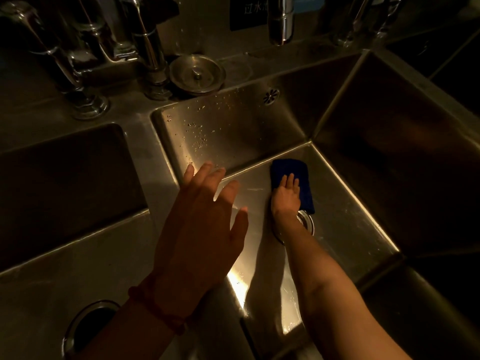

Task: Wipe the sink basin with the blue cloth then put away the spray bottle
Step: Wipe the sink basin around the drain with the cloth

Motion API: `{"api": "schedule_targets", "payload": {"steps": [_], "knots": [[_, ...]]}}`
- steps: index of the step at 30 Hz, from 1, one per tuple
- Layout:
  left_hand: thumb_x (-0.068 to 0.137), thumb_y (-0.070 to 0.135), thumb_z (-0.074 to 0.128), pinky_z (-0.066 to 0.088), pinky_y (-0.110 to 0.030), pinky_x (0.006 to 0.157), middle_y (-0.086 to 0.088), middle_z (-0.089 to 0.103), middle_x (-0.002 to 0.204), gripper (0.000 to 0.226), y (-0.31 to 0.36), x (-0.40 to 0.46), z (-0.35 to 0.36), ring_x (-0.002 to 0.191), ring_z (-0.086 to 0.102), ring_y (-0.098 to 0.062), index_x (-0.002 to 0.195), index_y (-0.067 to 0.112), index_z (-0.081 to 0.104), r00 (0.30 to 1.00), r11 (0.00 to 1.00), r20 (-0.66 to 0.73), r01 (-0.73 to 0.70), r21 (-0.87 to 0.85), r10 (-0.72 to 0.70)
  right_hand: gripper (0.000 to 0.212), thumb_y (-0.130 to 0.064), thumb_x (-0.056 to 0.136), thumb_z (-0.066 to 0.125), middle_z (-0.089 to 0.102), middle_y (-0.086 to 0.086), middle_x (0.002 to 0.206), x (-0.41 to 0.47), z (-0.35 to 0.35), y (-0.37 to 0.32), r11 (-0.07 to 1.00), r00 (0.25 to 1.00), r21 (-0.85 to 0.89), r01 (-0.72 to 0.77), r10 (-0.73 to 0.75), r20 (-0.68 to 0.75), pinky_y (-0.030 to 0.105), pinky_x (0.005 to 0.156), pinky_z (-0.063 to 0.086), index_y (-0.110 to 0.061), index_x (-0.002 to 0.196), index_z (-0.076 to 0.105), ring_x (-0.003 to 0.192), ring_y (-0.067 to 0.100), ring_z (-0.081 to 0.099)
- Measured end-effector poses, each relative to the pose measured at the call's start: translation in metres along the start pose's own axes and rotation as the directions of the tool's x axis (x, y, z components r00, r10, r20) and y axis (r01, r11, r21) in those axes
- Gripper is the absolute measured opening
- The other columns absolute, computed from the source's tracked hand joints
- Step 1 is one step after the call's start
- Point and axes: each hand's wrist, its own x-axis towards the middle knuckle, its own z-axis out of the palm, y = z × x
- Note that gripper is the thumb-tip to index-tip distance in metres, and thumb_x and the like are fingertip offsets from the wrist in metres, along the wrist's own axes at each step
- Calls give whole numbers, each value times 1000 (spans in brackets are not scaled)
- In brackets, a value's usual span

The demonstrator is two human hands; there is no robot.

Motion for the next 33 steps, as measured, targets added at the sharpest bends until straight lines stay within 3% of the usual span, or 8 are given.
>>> {"api": "schedule_targets", "payload": {"steps": [10, 15, 19, 27, 30, 33], "knots": [[82, 36, 37, 18, -57, 102, -27, 57, 121, 53, 2, 1, -4, 120, 46, -44, 109, -1, 63, 998, 1000, 49, 28, 14, -29, 57, -1, 99, 32, 0, 18, 159, -5, -6, 23, 990, 992, -66, -123, 121, -26, 42, 120, 9, 0, 149, 5, 146, 35, 1], [82, 37, 36, 15, -55, 102, -27, 57, 121, 54, 3, 1, -5, 120, 46, -43, 109, -1, 63, 998, 999, 58, 38, 20, -39, 59, 3, 98, 32, -1, 16, 159, -3, 0, 5, 999, 999, -38, -39, 38, -15, 43, 120, 17, -3, 149, 5, 146, 34, 1], [82, 35, 40, 17, -56, 102, -28, 57, 120, 51, 1, 0, -2, 119, 47, -45, 107, -3, 64, 1000, 1000, 24, 6, 13, -6, 55, -5, 101, 32, -1, 12, 160, -1, 0, 7, 1000, 1000, -9, 17, -17, 7, 42, 119, 19, -6, 150, 7, 147, 30, 1], [82, 36, 41, 17, -54, 103, -27, 58, 121, 51, 1, 2, -3, 120, 47, -43, 109, 0, 64, 998, 999, 45, 34, 23, -35, 61, 2, 97, 35, -1, 16, 159, -7, -3, 26, 987, 988, -44, -152, 151, -30, 42, 121, 10, -2, 149, 4, 146, 35, 0], [81, 34, 49, 16, -57, 100, -27, 58, 119, 46, 2, 3, -1, 118, 49, -44, 107, -1, 65, 999, 998, 35, 27, 48, -29, 61, 4, 97, 34, -2, 16, 159, -5, -2, 16, 992, 992, -29, -123, 123, -17, 43, 120, 14, -2, 149, 5, 146, 35, 0], [82, 37, 42, 15, -55, 102, -27, 58, 120, 51, 1, 1, -1, 118, 49, -43, 109, 0, 64, 999, 998, 47, 21, 52, -24, 58, 1, 98, 33, 0, 14, 159, -4, -1, 5, 1000, 1000, -3, -29, 29, -6, 44, 119, 19, -5, 150, 7, 146, 33, 2]]}}
